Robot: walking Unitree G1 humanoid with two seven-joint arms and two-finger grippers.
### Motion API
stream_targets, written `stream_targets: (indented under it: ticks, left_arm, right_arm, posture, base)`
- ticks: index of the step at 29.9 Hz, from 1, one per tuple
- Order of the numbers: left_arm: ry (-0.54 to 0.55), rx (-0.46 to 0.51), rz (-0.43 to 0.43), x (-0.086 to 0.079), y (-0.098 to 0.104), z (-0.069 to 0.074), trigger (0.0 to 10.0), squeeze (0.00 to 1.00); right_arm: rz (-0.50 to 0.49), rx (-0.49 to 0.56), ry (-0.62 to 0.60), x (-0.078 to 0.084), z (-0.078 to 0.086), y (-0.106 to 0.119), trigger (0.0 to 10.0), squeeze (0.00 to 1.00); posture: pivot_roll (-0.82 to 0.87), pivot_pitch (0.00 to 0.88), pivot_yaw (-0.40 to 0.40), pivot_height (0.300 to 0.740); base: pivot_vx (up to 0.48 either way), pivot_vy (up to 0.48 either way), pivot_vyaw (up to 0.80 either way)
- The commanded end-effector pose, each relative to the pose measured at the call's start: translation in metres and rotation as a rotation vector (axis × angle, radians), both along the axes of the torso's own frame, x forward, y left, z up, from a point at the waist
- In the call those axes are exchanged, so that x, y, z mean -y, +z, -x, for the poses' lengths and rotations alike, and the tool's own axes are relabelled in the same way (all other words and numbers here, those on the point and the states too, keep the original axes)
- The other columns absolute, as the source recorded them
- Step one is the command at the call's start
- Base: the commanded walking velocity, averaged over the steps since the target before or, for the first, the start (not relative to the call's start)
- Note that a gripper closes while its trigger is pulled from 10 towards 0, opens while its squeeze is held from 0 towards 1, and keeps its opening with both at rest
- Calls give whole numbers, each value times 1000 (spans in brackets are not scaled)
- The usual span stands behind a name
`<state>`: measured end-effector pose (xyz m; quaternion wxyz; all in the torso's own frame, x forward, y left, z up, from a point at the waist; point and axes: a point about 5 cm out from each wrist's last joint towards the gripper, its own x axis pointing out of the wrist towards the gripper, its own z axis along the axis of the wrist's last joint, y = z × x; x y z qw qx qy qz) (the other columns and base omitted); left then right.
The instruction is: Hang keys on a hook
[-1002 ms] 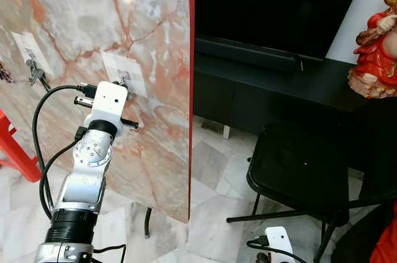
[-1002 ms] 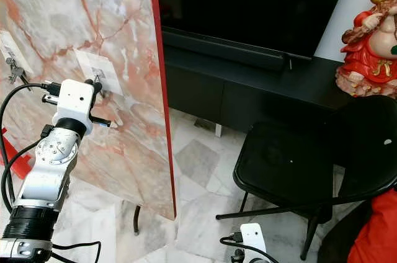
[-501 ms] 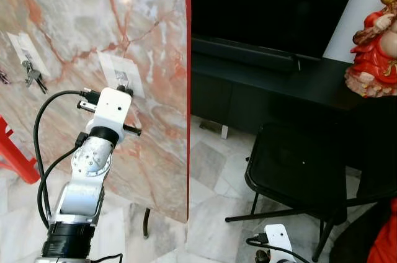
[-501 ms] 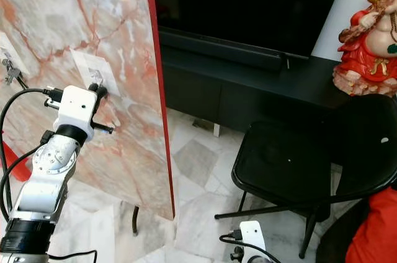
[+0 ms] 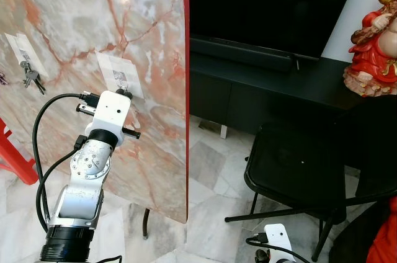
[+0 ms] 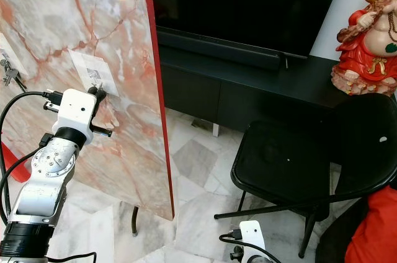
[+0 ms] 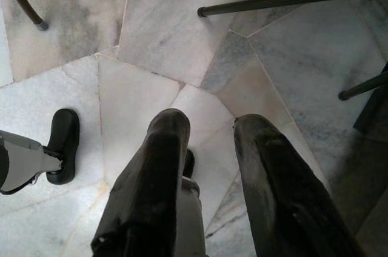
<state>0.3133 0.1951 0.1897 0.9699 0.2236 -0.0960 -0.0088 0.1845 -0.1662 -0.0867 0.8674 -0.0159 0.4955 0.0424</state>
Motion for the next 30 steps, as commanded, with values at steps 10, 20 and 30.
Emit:
stream_targets:
  ticks: [10,20,30]
  left_arm:
    - [31,6,9,-5,2,2,10000,1000]
    - [56,-15,27,-8,-7,10,10000,1000]
    - [50,-90,82,-4,-27,20,10000,1000]
  right_arm:
    - [-6,20,-9,2,-4,2,10000,0]
    - [-18,21,-8,0,-4,2,10000,0]
    - [-28,21,-6,-2,-4,2,10000,0]
  posture:
    - [58,0,-37,740]
    - [58,0,-36,740]
    - [60,0,-35,740]
  base:
    - [0,0,0]
    - [0,0,0]
    - [0,0,0]
